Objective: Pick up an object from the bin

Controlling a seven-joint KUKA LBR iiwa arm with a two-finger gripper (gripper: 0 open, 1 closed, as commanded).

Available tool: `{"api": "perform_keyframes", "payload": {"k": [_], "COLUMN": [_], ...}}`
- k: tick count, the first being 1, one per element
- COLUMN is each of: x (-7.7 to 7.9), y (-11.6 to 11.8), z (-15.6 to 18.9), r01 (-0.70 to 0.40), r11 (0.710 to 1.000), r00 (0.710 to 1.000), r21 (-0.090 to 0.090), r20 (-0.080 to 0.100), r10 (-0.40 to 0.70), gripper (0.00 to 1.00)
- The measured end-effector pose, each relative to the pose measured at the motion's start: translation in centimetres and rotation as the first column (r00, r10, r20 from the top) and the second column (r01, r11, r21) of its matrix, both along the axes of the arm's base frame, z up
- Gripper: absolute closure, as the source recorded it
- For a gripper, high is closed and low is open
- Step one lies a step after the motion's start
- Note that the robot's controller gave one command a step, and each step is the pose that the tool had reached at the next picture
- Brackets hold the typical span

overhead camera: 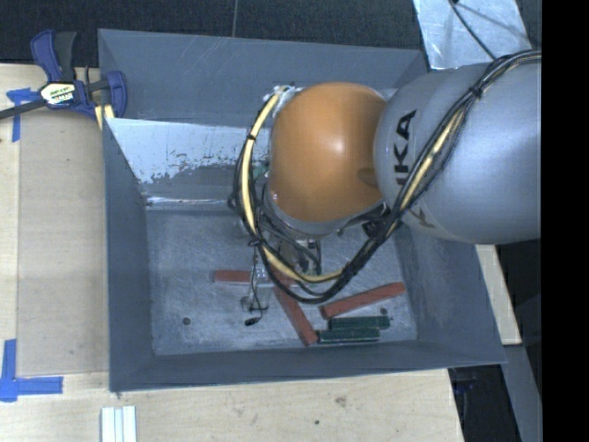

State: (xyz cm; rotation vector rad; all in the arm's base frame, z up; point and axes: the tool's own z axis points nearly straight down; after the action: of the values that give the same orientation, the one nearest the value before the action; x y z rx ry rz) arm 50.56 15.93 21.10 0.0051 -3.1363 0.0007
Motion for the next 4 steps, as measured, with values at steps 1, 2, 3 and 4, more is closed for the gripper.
{"api": "perform_keyframes", "payload": {"k": [1, 2, 3, 4], "x": [2.3, 3.7, 3.7, 1.5], "y": [0.7, -5.3, -5.3, -9.0], "z": [-14.1, -14.1, -14.0, -11.0], "r01": [-0.19, -0.271, -0.27, -0.33], "r11": [0.982, 0.963, 0.963, 0.944], "r00": [0.982, 0.963, 0.963, 0.944], "r21": [0.0, -0.001, 0.001, -0.001], "r20": [0.0, 0.003, 0.004, 0.001], "r10": [0.19, 0.271, 0.27, 0.33], "gripper": [0.0, 0.0, 1.0, 1.0]}}
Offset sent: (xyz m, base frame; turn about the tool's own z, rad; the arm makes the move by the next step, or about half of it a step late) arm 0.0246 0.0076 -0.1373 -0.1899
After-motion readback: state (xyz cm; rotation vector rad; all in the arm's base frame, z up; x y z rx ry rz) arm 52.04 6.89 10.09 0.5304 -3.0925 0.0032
